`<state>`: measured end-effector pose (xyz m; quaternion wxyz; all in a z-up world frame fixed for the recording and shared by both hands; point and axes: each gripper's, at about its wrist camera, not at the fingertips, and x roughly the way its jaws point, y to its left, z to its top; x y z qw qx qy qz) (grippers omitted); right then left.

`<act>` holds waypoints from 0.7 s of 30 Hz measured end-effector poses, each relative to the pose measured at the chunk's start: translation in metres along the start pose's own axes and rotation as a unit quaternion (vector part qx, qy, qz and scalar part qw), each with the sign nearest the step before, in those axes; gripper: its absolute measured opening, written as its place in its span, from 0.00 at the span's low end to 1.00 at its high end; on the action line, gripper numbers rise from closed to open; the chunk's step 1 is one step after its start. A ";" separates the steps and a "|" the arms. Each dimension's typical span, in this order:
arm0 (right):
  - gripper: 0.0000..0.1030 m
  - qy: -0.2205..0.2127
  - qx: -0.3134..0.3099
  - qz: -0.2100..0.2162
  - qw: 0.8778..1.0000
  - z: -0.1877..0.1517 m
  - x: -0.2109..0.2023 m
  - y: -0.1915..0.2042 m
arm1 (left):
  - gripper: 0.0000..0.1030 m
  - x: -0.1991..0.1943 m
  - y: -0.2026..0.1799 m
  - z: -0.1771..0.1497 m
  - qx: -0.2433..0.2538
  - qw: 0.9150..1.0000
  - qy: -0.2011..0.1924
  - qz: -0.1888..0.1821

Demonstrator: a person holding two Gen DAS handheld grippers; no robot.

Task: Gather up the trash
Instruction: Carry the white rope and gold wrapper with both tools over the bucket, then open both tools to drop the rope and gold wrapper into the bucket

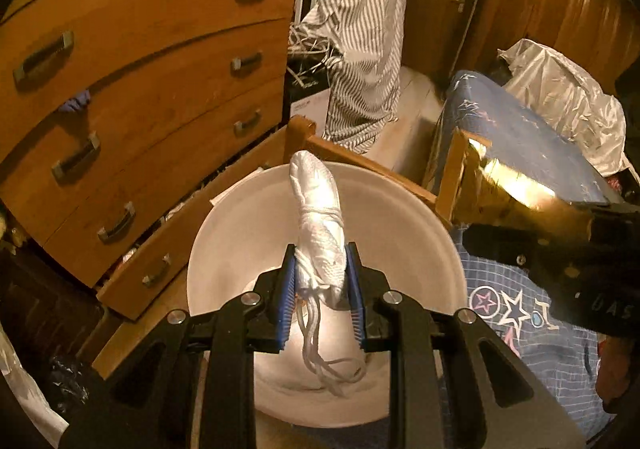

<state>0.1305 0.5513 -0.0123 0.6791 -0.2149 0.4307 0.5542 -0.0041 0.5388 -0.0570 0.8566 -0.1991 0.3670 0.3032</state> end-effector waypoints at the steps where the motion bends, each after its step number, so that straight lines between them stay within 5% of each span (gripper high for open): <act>1: 0.28 0.003 0.001 0.000 1.000 -0.002 0.002 -0.002 | 0.22 0.002 0.003 0.001 -0.004 1.000 0.002 0.004; 21: 0.28 0.001 -0.005 0.007 1.000 0.003 -0.001 -0.018 | 0.26 0.011 0.023 0.007 -0.017 0.999 0.011 0.026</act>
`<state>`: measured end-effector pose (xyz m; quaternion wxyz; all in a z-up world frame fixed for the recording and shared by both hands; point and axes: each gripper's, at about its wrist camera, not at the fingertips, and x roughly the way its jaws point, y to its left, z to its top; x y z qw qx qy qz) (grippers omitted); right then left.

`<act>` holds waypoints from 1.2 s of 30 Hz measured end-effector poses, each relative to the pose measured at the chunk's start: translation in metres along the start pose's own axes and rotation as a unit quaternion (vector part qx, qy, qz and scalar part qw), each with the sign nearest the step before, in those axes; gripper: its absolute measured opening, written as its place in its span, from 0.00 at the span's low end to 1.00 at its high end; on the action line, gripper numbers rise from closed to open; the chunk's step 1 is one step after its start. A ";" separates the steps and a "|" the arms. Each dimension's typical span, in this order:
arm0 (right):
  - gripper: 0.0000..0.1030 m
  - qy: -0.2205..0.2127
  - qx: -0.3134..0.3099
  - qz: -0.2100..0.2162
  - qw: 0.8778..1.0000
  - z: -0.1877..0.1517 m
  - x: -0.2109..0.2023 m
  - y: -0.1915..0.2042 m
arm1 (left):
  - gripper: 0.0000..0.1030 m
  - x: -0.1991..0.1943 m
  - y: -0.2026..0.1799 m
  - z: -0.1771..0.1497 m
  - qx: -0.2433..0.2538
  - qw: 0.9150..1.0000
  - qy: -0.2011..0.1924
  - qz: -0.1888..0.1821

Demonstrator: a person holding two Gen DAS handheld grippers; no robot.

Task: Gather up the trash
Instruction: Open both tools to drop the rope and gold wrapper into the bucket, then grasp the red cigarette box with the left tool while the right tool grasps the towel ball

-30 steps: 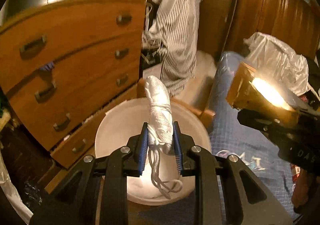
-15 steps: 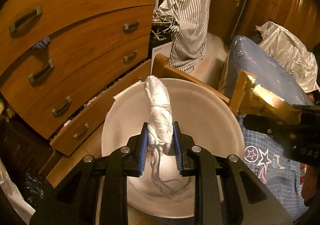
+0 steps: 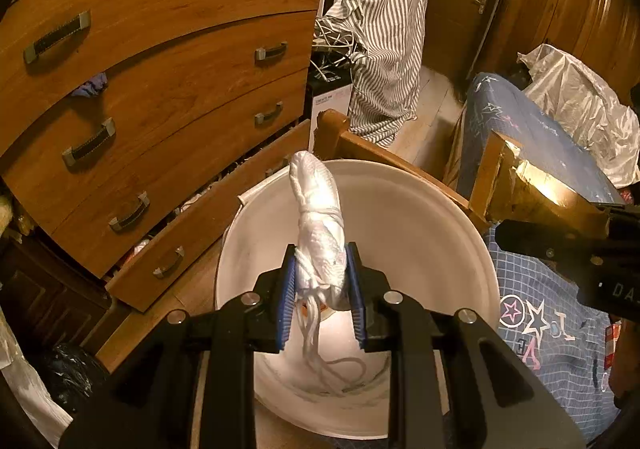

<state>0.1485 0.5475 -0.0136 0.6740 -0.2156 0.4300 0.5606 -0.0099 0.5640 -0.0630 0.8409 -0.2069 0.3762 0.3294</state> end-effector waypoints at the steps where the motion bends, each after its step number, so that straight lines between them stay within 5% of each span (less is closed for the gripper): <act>1: 0.35 -0.003 0.002 0.001 1.000 0.002 -0.001 0.000 | 0.43 -0.001 0.001 0.001 0.002 1.000 -0.001 0.007; 2: 0.52 -0.010 0.005 0.004 1.000 0.002 -0.003 -0.002 | 0.52 -0.004 0.000 0.001 -0.001 1.000 -0.007 0.014; 3: 0.57 -0.016 0.006 0.005 1.000 0.002 -0.005 -0.002 | 0.58 -0.007 0.003 0.002 -0.004 1.000 -0.015 0.022; 12: 0.58 -0.046 0.025 0.020 0.998 -0.008 -0.035 -0.019 | 0.58 -0.016 0.005 0.004 -0.004 1.000 -0.019 0.022; 16: 0.58 -0.078 0.041 0.023 0.996 -0.045 -0.071 -0.034 | 0.58 -0.029 -0.014 -0.006 0.010 1.000 -0.027 0.009; 20: 0.58 -0.115 0.060 0.011 0.991 -0.117 -0.114 -0.054 | 0.58 -0.041 -0.059 -0.029 0.042 0.998 -0.033 -0.038; 25: 0.58 -0.141 0.103 -0.041 0.984 -0.248 -0.163 -0.100 | 0.58 -0.033 -0.155 -0.078 0.122 0.987 -0.006 -0.107; 29: 0.58 -0.150 0.176 -0.078 0.970 -0.362 -0.201 -0.148 | 0.58 -0.019 -0.243 -0.131 0.186 0.966 0.039 -0.174; 36: 0.58 -0.173 0.277 -0.167 0.930 -0.536 -0.272 -0.207 | 0.58 -0.018 -0.360 -0.193 0.250 0.938 0.073 -0.230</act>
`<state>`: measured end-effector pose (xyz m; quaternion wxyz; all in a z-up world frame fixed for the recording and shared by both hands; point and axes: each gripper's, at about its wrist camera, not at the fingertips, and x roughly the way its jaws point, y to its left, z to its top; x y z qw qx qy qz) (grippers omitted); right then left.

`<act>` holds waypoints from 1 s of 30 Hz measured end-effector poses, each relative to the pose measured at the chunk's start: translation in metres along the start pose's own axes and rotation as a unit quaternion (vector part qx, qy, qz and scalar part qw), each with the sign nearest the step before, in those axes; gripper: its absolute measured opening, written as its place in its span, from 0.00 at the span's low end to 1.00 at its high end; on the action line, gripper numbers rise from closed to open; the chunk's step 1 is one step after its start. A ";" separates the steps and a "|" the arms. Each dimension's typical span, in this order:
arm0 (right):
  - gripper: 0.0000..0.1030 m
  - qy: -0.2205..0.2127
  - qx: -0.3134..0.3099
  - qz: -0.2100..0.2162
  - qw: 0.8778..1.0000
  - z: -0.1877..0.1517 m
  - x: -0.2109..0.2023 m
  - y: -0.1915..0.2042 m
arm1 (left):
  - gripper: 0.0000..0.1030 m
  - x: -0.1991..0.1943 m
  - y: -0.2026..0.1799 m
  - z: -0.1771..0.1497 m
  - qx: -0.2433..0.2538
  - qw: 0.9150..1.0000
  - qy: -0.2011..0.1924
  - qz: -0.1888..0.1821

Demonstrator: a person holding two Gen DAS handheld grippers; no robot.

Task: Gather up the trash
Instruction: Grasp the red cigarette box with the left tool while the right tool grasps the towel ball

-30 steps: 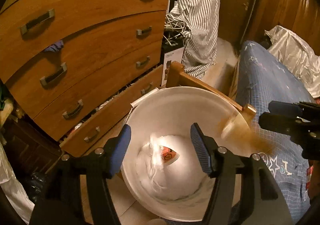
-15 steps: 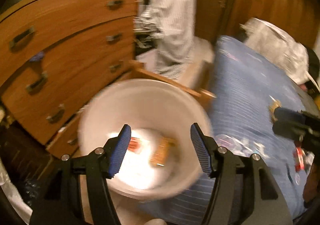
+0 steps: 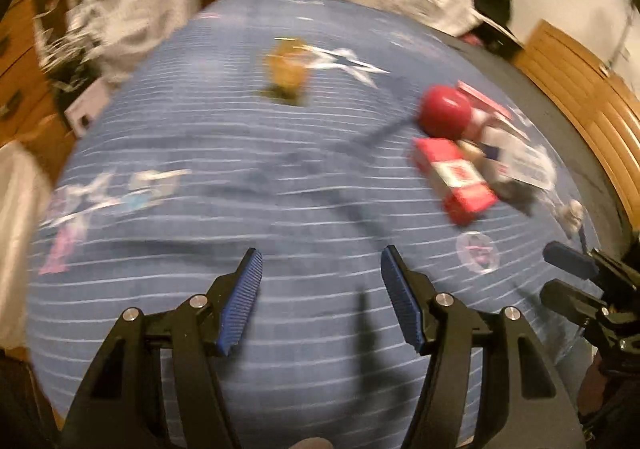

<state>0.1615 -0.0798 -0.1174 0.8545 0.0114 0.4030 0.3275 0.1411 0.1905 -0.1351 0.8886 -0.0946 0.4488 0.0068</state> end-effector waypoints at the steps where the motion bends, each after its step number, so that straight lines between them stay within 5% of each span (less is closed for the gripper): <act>1: 0.58 -0.007 0.012 -0.010 1.000 -0.010 -0.014 -0.021 | 0.62 0.008 -0.022 0.002 0.009 1.000 0.003 -0.006; 6: 0.58 -0.025 0.072 -0.033 0.997 -0.044 -0.057 -0.095 | 0.70 0.032 -0.086 0.021 0.042 0.999 -0.002 -0.005; 13: 0.60 -0.030 0.101 -0.018 0.994 -0.060 -0.060 -0.121 | 0.71 0.069 -0.159 0.032 0.106 0.994 -0.004 0.038; 16: 0.60 -0.031 0.099 -0.010 0.995 -0.051 -0.052 -0.118 | 0.71 0.077 -0.156 0.031 0.118 0.989 -0.007 0.088; 22: 0.62 -0.042 0.097 0.000 0.994 -0.041 -0.050 -0.114 | 0.72 0.063 -0.095 0.033 0.085 0.990 0.004 0.112; 27: 0.67 -0.047 0.074 -0.001 0.996 -0.037 -0.058 -0.110 | 0.75 0.046 -0.055 0.036 0.077 0.992 0.002 0.099; 30: 0.70 -0.047 0.043 -0.011 0.998 -0.031 -0.068 -0.109 | 0.81 0.039 -0.056 0.043 0.115 0.990 -0.015 0.077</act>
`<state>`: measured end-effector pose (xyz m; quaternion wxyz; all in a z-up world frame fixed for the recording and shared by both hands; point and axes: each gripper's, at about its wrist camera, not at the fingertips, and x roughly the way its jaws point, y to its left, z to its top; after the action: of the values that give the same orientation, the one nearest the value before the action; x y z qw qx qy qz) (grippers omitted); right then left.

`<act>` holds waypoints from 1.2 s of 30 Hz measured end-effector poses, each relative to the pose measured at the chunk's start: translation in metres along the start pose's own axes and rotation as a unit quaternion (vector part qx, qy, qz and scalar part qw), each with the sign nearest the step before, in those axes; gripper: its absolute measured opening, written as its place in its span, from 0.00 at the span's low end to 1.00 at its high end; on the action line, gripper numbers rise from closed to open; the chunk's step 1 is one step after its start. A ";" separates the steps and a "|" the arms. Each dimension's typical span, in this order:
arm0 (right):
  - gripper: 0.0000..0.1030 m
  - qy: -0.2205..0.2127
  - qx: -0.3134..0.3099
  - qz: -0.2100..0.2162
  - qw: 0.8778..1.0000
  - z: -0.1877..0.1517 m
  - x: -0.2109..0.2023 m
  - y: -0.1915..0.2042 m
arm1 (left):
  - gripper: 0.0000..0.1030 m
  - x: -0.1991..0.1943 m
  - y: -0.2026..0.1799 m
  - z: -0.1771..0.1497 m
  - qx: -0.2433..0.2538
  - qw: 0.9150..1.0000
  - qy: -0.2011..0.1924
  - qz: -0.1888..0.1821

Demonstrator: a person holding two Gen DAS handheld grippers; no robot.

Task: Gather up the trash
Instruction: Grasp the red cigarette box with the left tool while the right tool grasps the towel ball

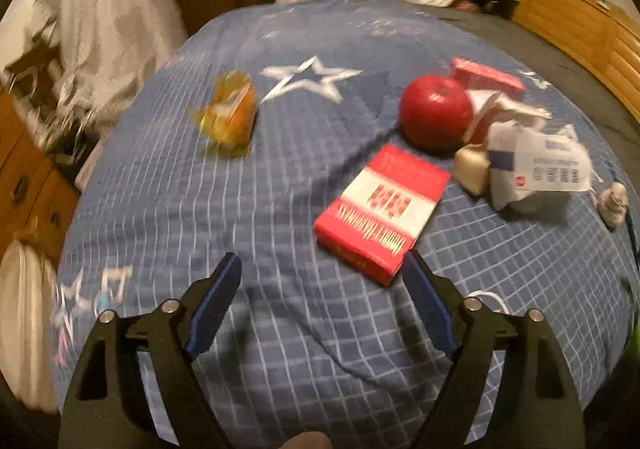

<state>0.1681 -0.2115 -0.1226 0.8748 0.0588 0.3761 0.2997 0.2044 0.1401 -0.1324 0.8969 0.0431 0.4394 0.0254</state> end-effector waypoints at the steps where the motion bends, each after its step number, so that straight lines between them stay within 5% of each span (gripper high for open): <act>1: 0.71 -0.002 -0.010 -0.004 1.000 0.002 -0.004 0.000 | 0.83 -0.001 -0.003 0.003 0.015 1.000 -0.007 -0.006; 4: 0.77 -0.003 -0.049 -0.030 0.998 0.016 -0.015 -0.008 | 0.89 0.005 -0.010 0.017 0.066 0.997 -0.012 -0.045; 8: 0.83 0.031 -0.090 -0.074 0.993 0.034 -0.008 -0.031 | 0.89 0.030 -0.022 0.029 0.111 0.993 0.016 -0.048; 15: 0.84 0.129 -0.086 -0.077 0.985 0.045 0.035 -0.086 | 0.89 0.051 -0.038 0.035 0.147 0.987 0.036 -0.058; 18: 0.84 0.155 -0.091 -0.077 0.981 0.047 0.050 -0.098 | 0.79 0.061 -0.043 0.036 0.155 0.985 0.047 -0.061; 24: 0.65 0.187 -0.111 -0.096 0.971 0.041 0.072 -0.103 | 0.63 0.066 -0.051 0.036 0.155 0.984 0.054 -0.076; 28: 0.51 0.191 -0.106 -0.113 0.969 0.040 0.075 -0.112 | 0.62 0.065 -0.055 0.034 0.154 0.984 0.050 -0.068; 36: 0.43 0.165 -0.086 -0.135 0.973 0.034 0.079 -0.116 | 0.61 0.063 -0.056 0.032 0.139 0.988 0.041 -0.057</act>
<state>0.2892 -0.2570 -0.1858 0.8349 -0.1188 0.4923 0.2155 0.2687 0.0878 -0.1684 0.8633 0.1411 0.4769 -0.0854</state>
